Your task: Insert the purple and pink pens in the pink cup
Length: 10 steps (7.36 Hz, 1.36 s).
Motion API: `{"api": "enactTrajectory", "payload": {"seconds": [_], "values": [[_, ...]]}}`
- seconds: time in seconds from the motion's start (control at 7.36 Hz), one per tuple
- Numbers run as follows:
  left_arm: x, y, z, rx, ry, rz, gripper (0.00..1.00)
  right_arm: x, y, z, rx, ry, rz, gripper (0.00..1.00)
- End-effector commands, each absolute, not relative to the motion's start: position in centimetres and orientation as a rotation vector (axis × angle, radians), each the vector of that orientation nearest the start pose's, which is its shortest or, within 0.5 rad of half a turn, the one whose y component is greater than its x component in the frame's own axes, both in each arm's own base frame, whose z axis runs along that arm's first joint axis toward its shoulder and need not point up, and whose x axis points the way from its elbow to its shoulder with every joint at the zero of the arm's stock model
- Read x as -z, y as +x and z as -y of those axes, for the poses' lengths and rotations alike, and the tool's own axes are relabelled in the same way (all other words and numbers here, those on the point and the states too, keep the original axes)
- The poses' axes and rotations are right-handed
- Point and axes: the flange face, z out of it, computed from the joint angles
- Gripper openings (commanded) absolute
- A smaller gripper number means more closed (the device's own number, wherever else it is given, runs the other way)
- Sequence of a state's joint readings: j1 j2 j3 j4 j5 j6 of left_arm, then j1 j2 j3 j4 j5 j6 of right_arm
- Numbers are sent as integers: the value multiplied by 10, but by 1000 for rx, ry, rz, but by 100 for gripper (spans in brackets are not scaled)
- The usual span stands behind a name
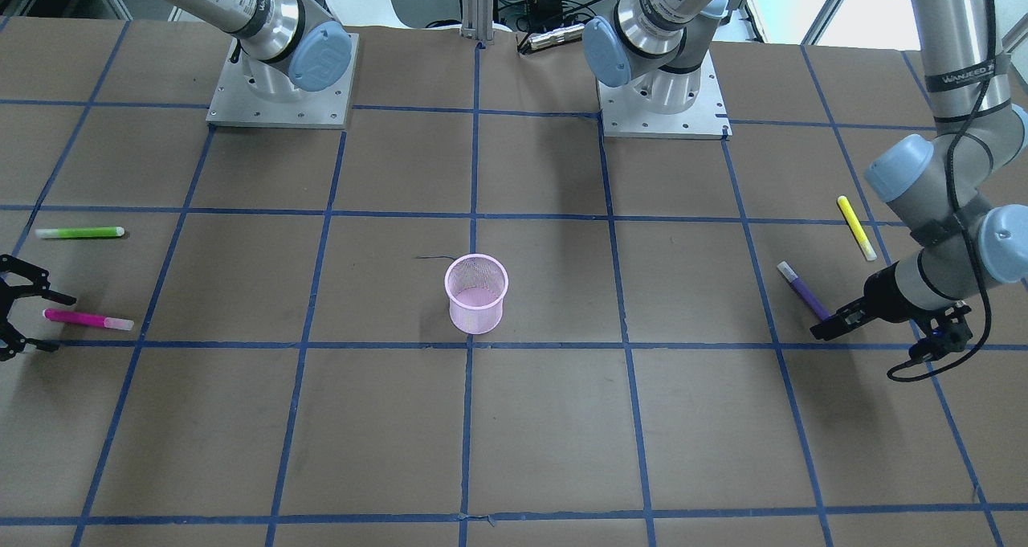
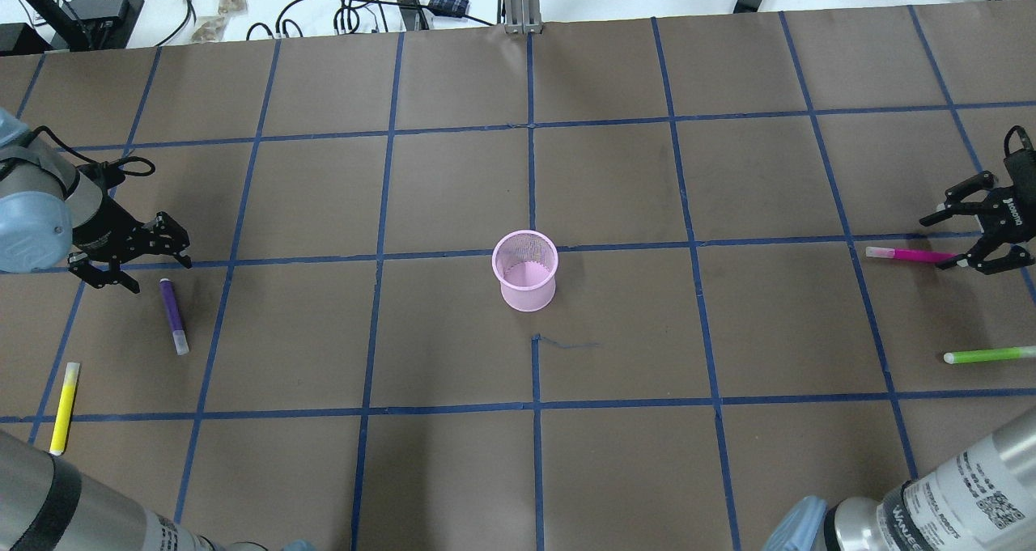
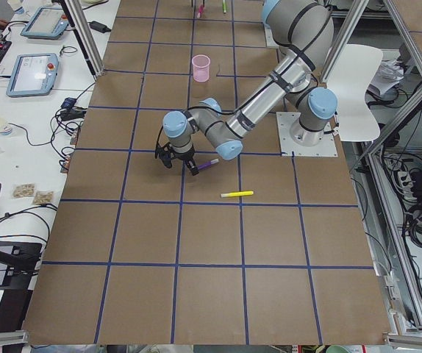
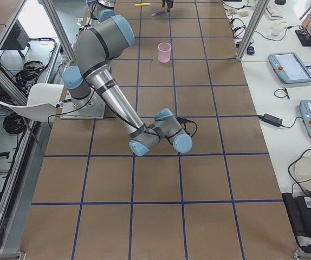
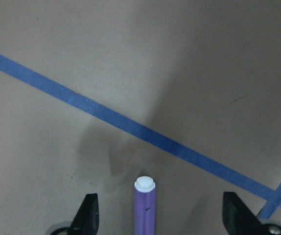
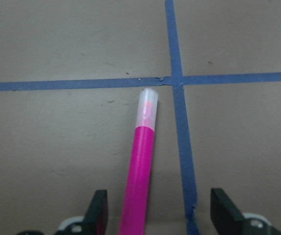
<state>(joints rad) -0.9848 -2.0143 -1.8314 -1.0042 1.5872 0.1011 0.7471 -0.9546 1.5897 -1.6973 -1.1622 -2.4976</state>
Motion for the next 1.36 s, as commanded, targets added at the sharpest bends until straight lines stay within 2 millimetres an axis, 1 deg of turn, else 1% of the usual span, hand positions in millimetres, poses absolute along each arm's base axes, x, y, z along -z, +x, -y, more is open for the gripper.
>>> {"api": "enactTrajectory", "payload": {"seconds": [0.0, 0.14, 0.41, 0.54, 0.68, 0.82, 0.95, 1.09, 1.22], "values": [[-172, 204, 545, -239, -758, -3075, 74, -147, -326, 536, 600, -1886, -1820, 69], [-171, 205, 544, -239, -756, -3076, 65, -147, -326, 536, 603, -1897, -1813, 56], [-171, 205, 544, -243, -755, -3073, 42, -147, -326, 536, 599, -1897, -1811, 34], [-169, 205, 543, -260, -754, -3073, 12, -147, -326, 536, 598, -1894, -1814, 22], [-169, 203, 543, -267, -754, -3074, 0, -147, -326, 536, 594, -1888, -1819, 15], [-171, 205, 544, -260, -754, -3073, 0, -147, -326, 536, 592, -1882, -1822, 7], [-182, 207, 548, -224, -751, -3068, 0, -154, -327, 537, 589, -1882, -1837, 3], [-205, 204, 555, -168, -728, -3048, 0, -159, -329, 538, 576, -1838, -1877, 3], [-227, 206, 559, -169, -716, -3032, 0, -173, -326, 540, 580, -1819, -1902, 2]]}}
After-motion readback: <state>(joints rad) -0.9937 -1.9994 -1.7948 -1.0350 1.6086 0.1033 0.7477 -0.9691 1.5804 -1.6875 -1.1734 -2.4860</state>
